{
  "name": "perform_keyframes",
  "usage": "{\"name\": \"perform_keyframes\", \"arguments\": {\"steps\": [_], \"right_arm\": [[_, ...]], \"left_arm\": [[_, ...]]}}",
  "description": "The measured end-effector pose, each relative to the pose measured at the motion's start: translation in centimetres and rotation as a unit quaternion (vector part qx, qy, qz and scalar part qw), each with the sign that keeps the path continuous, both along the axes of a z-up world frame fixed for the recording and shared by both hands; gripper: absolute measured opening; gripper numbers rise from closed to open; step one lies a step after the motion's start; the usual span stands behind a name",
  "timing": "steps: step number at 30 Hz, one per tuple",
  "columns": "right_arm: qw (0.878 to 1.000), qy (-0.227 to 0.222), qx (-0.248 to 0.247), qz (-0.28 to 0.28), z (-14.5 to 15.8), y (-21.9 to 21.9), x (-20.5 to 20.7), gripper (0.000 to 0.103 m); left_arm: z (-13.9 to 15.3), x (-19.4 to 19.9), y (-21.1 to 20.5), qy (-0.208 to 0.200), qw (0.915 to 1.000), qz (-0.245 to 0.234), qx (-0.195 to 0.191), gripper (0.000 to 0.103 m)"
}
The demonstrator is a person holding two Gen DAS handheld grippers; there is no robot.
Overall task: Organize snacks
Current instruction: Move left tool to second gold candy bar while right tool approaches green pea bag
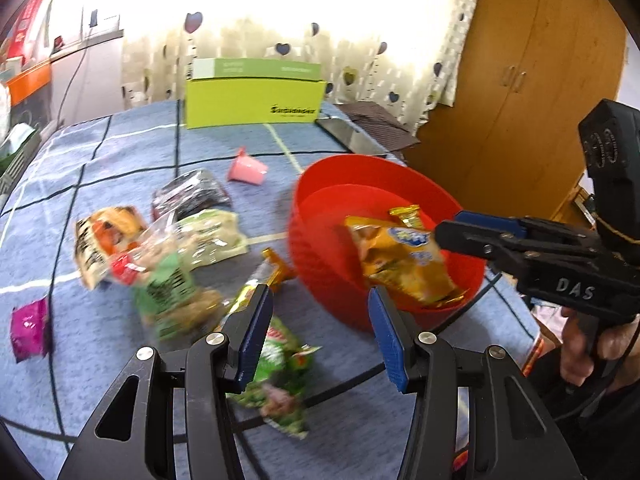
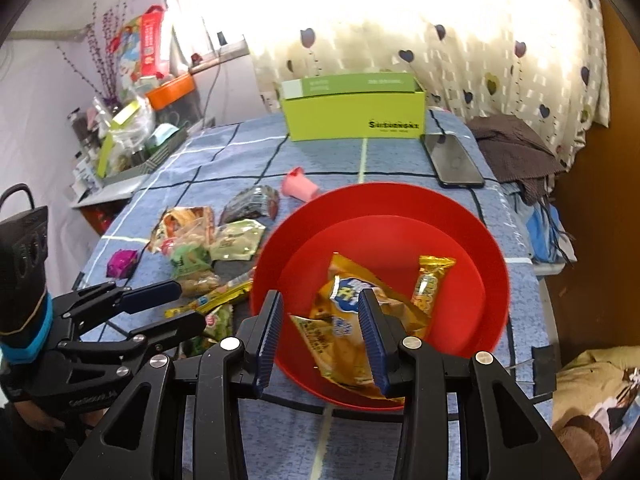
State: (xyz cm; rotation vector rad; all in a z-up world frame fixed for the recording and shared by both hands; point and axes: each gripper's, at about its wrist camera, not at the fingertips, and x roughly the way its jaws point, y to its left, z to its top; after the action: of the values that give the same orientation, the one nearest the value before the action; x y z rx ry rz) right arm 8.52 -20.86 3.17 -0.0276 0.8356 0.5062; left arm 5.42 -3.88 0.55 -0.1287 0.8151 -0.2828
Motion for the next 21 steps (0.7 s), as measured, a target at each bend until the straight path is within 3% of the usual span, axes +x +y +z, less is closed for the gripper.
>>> {"name": "perform_keyframes", "arguments": {"steps": [15, 21], "right_arm": [[1.0, -0.004, -0.002, 0.027, -0.1, 1.5, -0.6, 0.037], [0.999, -0.009, -0.004, 0.048, -0.1, 2.4, -1.1, 0.037]], "left_arm": [[-2.0, -0.3, 4.0, 0.016, 0.9982, 0.049, 0.031, 0.051], [-3.2, 0.0, 4.4, 0.026, 0.9978, 0.04, 0.046, 0.051]]}}
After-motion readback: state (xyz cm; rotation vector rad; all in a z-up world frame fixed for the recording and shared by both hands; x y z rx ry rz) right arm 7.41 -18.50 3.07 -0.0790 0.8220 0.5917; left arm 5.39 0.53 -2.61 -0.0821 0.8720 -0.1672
